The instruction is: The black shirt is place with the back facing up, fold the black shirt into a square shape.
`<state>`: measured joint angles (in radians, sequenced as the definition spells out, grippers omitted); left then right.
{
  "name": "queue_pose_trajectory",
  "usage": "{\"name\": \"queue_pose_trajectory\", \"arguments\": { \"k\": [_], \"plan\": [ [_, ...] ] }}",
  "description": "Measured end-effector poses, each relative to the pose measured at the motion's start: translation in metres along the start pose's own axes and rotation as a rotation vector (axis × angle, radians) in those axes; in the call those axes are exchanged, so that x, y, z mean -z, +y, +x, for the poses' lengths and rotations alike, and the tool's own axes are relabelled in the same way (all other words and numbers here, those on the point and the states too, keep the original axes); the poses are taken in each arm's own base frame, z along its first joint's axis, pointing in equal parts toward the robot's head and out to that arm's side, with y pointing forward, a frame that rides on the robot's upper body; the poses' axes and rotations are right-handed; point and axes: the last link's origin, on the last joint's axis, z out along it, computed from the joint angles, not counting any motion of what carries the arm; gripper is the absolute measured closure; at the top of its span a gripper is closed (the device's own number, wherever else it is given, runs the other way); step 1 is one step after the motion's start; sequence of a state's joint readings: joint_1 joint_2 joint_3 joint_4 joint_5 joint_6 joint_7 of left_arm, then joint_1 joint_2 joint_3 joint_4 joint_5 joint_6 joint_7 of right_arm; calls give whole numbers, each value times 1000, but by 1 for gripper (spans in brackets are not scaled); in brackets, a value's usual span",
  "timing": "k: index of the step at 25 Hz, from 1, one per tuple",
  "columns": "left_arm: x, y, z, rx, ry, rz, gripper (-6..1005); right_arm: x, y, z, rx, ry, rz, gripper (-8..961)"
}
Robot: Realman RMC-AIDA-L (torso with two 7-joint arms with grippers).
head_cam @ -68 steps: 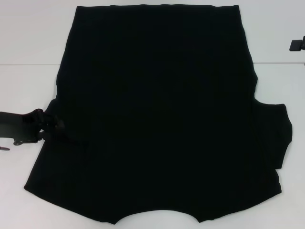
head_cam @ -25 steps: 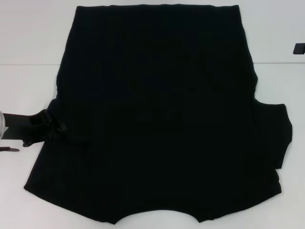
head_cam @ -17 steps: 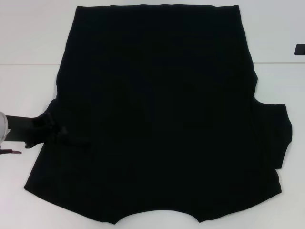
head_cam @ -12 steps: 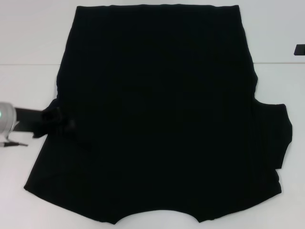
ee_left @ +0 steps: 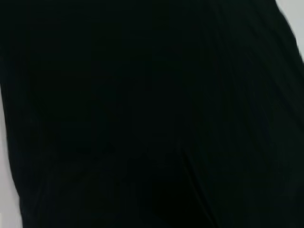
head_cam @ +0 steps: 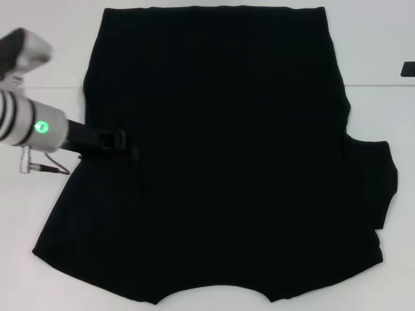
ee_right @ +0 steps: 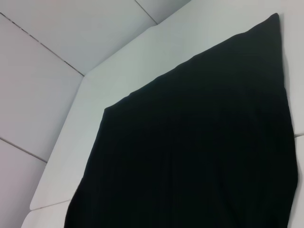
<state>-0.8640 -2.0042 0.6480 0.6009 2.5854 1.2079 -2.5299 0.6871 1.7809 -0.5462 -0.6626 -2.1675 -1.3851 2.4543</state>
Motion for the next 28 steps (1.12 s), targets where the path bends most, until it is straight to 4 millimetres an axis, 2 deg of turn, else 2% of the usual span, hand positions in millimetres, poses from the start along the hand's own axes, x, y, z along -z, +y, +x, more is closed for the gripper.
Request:
{"name": "queue_pose_trajectory", "arguments": {
  "k": [4,8,11,14,18,23,26,28],
  "plan": [
    [-7,13,-3,-102,-79,21,892,0,-1,0,-1,-2,2,91],
    [3,18,-3,-143,-125,10,867,0,-1,0,-1,-3,3,99],
    [22,4,-3,-77,-84,19,849,0,-1,0,0,0,3,105],
    [43,-19,-6,52,3,20,730,0,0,1,-1,4,1,112],
    [65,-37,-24,145,20,-69,590,1,-1,3,-2,14,0,120],
    [82,-28,-58,-13,-15,-305,487,15,-6,15,37,131,23,130],
    [81,-25,-78,-99,-28,-368,425,30,-12,28,39,264,59,136],
    [79,-26,-80,-104,-29,-366,384,34,-13,32,39,298,68,141]
  ]
}}
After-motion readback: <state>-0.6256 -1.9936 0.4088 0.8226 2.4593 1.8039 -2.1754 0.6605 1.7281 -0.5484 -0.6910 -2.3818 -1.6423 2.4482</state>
